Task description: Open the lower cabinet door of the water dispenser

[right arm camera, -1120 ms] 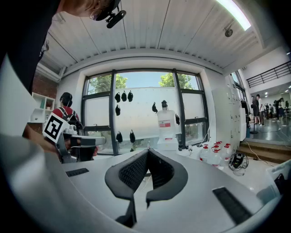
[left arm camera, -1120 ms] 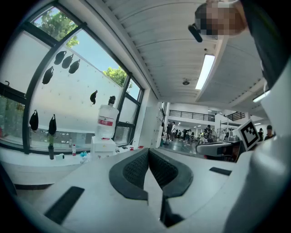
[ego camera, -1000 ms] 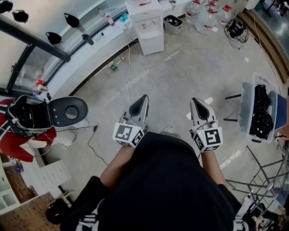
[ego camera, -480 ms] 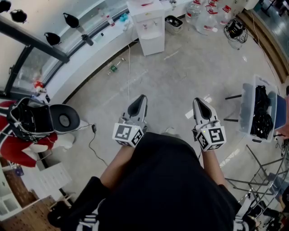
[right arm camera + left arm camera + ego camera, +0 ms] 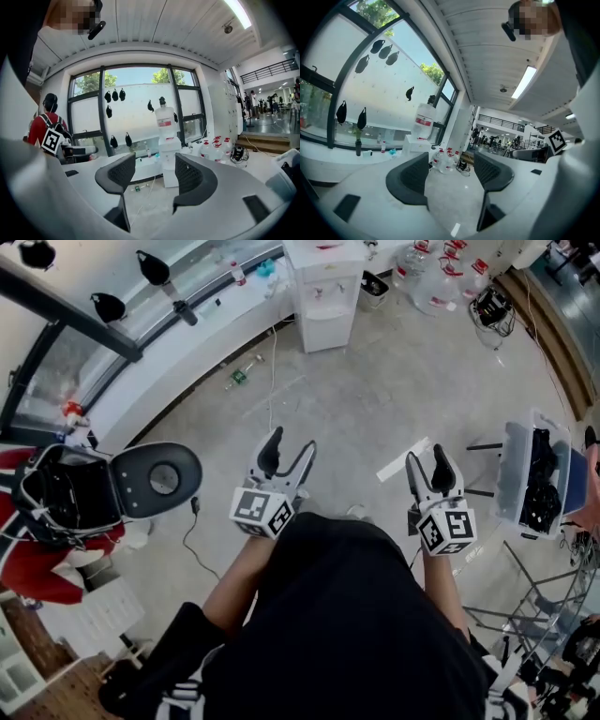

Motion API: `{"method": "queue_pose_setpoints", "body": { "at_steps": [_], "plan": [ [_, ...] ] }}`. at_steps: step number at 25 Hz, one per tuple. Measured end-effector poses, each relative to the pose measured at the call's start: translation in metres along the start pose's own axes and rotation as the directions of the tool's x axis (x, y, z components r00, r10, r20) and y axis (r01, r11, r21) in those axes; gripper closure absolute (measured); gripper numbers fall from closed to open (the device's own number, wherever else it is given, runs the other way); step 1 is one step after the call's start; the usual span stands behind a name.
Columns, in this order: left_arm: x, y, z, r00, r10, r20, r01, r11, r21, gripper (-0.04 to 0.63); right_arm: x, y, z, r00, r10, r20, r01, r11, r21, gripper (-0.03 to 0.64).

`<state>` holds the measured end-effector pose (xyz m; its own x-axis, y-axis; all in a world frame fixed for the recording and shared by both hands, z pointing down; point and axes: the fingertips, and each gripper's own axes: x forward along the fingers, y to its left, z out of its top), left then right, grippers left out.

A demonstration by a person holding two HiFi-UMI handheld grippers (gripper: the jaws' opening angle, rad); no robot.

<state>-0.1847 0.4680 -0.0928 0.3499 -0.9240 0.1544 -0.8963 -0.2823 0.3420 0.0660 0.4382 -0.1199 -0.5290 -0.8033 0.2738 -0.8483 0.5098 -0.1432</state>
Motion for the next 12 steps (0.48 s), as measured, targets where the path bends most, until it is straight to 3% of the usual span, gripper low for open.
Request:
{"method": "queue_pose_setpoints", "body": {
  "at_steps": [12],
  "plan": [
    [-0.023, 0.097, 0.024, 0.999, -0.026, 0.028, 0.027, 0.999, -0.041, 0.316, 0.064, 0.079, 0.001, 0.997, -0.011, -0.073, 0.01, 1.0, -0.013, 0.385]
  ]
}}
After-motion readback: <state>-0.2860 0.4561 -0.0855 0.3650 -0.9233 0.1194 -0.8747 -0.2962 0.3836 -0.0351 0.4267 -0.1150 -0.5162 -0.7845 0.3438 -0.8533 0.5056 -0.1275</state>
